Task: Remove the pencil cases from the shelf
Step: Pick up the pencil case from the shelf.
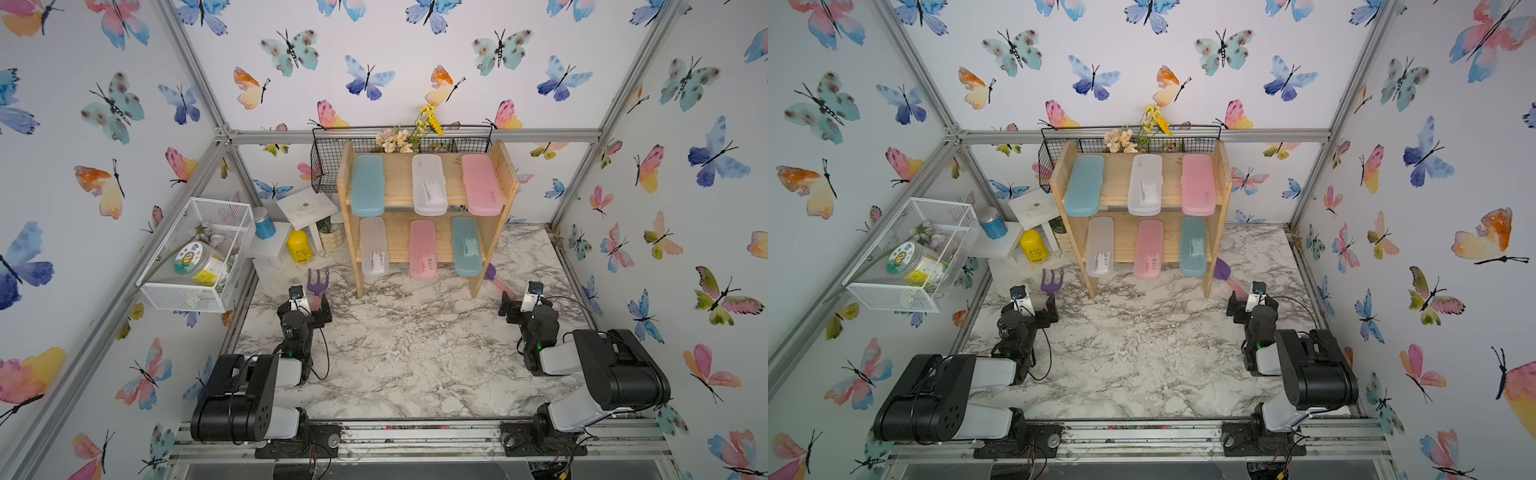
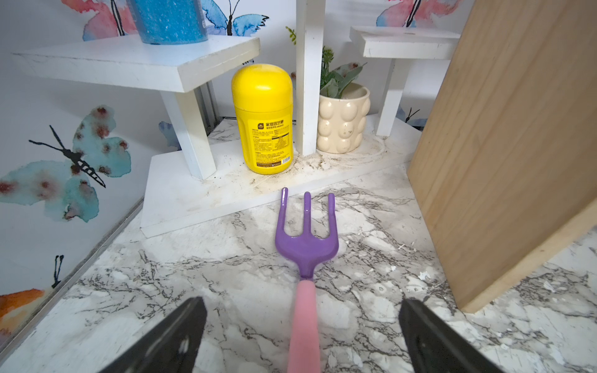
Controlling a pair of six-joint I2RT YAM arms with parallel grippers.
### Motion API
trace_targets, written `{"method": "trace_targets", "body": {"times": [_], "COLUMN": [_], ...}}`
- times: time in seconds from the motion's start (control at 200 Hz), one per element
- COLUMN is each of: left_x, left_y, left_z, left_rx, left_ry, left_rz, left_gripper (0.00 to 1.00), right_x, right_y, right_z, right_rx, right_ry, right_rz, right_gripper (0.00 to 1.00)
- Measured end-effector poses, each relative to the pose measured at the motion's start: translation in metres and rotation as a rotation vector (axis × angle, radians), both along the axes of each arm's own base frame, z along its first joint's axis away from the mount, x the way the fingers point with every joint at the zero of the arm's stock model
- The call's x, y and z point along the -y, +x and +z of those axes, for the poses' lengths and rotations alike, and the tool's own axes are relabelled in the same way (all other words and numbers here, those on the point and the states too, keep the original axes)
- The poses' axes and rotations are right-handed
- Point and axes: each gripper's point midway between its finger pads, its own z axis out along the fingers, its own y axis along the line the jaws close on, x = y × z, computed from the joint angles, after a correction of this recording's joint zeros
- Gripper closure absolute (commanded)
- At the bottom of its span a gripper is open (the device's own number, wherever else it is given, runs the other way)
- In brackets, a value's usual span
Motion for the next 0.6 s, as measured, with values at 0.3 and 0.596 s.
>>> {"method": "trace_targets", "body": {"times": [0.3, 0.596], "left_x": [-0.004, 0.068], "left_y": [0.013, 0.004], "left_z": [0.084, 0.168], "left_rx": [0.102, 0.08], "left_ry": [-0.099, -0.533], "left_rz": [0.042, -0.317], "left_gripper": [0.01, 0.01], "right_x": [0.013, 0.022], "right_y": [0.019, 0.035], "right_z": [0.046, 0.152], "right_rx": [0.028, 0.05], "right_ry": [0.015, 0.074], "right_rz": [-0.09, -0.163], "right_gripper": [0.01, 0.01]}}
